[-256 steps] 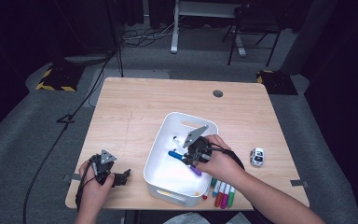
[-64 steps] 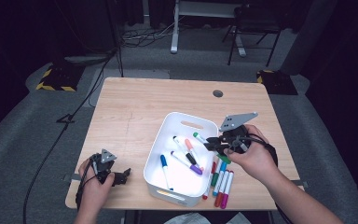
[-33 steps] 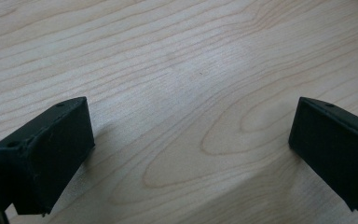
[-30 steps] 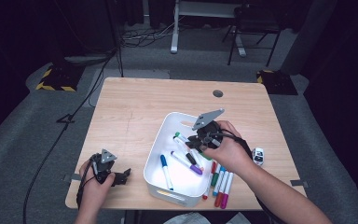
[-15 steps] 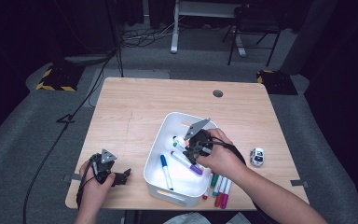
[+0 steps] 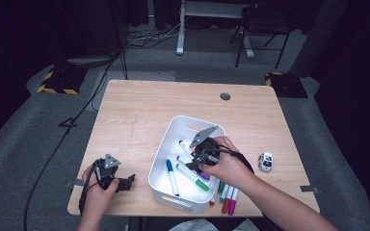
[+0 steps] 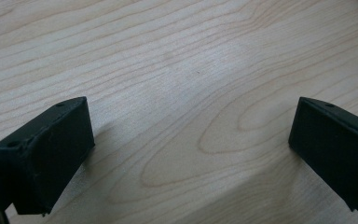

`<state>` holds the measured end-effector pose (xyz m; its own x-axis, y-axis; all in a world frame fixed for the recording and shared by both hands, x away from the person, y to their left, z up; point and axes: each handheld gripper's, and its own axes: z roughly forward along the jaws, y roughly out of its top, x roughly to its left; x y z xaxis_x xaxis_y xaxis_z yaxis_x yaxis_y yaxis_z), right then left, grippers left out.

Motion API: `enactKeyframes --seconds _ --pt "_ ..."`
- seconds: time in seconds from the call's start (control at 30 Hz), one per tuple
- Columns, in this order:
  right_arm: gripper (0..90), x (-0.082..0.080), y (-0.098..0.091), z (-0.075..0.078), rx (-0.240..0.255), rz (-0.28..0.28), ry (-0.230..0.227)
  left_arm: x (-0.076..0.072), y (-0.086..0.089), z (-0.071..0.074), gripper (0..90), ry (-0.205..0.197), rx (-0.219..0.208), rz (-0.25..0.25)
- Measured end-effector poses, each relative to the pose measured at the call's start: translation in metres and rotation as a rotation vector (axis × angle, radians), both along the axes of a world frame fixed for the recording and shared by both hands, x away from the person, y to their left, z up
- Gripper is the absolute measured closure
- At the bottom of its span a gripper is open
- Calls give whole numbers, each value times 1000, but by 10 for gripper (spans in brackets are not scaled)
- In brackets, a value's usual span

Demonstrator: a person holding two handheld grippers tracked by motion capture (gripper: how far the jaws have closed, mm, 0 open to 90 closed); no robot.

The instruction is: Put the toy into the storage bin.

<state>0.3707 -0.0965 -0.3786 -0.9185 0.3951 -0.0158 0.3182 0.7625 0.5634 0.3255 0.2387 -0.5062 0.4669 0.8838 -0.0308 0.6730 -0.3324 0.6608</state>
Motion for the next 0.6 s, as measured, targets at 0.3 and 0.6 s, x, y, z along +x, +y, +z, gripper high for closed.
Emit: enactKeyframes --seconds 0.3,0.6 --pt "491 -18 -39 26 86 -64 -25 -1 0 0 2 2 0 2" --pt "479 -37 -89 35 181 -158 -35 -1 0 0 1 -1 5 1"
